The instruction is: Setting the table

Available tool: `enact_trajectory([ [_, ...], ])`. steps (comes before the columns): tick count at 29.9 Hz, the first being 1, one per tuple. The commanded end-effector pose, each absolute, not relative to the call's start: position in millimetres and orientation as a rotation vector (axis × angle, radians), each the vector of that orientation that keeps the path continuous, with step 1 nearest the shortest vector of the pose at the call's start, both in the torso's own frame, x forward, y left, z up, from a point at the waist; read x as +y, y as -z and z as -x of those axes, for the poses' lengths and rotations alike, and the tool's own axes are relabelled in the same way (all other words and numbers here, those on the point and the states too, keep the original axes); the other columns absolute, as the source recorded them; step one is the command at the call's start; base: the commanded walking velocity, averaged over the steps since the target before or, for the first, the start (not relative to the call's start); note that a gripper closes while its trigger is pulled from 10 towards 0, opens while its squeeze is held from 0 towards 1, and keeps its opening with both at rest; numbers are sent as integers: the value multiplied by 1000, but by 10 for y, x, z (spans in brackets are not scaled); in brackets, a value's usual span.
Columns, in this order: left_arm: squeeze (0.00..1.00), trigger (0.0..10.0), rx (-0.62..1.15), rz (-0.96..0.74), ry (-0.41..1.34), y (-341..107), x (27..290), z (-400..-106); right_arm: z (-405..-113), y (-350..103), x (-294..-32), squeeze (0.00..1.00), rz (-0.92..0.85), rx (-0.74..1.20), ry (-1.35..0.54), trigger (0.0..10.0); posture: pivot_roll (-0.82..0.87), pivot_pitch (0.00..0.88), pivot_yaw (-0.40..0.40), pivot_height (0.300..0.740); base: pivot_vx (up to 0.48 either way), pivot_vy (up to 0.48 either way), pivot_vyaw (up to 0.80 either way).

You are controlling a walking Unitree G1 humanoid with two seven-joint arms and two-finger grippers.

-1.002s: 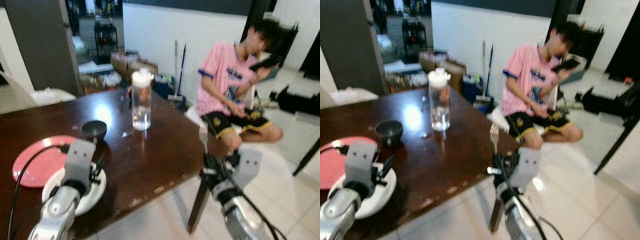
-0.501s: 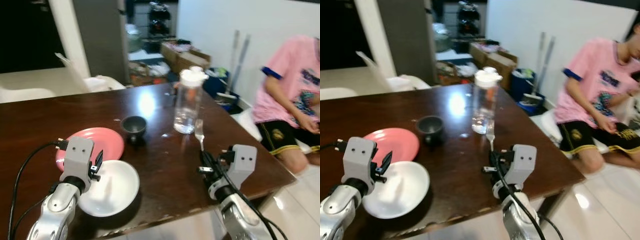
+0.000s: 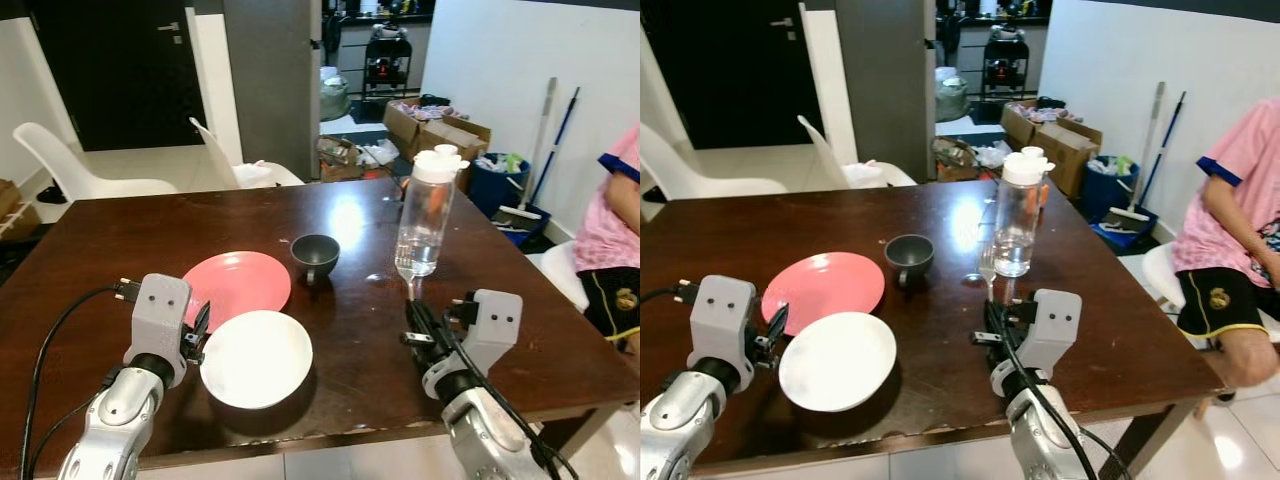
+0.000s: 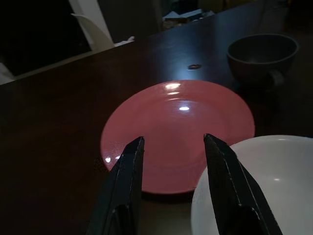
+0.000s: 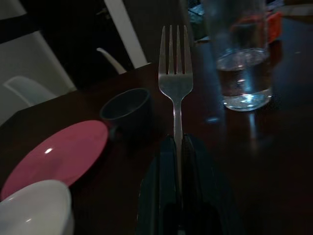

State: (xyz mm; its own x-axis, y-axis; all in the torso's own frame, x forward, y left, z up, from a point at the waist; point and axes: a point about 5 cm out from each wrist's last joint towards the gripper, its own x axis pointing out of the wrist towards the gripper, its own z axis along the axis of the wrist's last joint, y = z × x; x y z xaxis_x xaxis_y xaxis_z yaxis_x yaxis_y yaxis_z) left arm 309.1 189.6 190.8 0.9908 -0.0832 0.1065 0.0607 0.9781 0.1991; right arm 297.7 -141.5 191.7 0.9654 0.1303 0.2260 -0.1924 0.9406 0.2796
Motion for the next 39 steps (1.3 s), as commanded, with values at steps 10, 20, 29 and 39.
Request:
enact_trajectory([
  [10,0,10000,-97,-216,76,-1856,1901,-3096,-2959,-1932,-1389,0,-321,-217,-179,10000,29,103,71,740,472,0,0],
  [20,0,10000,-107,-186,71,-1873,1904,-3084,-2955,-1934,-1390,0,-319,-215,-186,10000,28,108,69,740,320,0,0],
  [29,0,10000,-112,-174,66,-1880,1904,-3078,-2947,-1931,-1380,0,-319,-212,-190,10000,27,112,69,740,0,0,0],
  [39,0,10000,-103,-180,61,-1869,1911,-3086,-2943,-1928,-1379,0,-320,-209,-188,10000,25,114,71,740,0,0,0],
])
